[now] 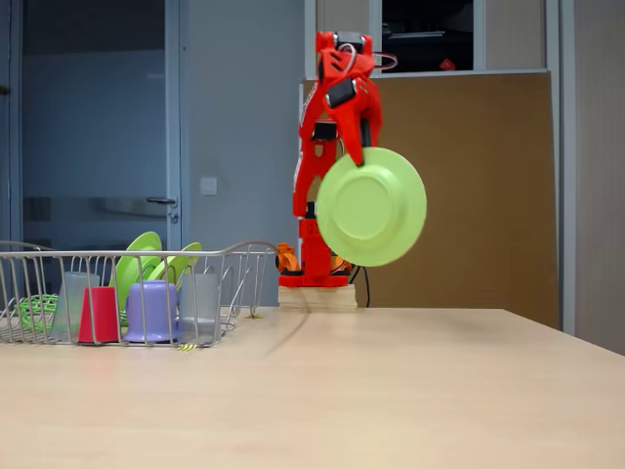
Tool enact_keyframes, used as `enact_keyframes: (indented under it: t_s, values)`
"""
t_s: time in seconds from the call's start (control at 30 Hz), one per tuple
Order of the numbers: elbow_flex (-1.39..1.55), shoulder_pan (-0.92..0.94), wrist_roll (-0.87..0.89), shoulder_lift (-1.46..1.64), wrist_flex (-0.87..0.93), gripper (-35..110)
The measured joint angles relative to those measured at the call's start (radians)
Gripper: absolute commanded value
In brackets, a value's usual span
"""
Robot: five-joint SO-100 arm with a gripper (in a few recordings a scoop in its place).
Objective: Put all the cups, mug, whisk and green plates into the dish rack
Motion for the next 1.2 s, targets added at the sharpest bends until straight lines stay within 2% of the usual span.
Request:
enact_keyframes:
  t_s: [0.27, 0.37, 0.67, 0.87, 1.2]
  values:
    - [-0.006, 0.21, -0.291, 0.19, -0.032, 0]
    - [0.043, 0.295, -0.336, 0.273, -0.051, 0]
    - [0.569, 0.552, -0.316, 0.586, -0.304, 0]
    - [0.946, 0.638, -0.284, 0.746, -0.483, 0]
    - [1.241, 0.726, -0.275, 0.877, -0.63, 0]
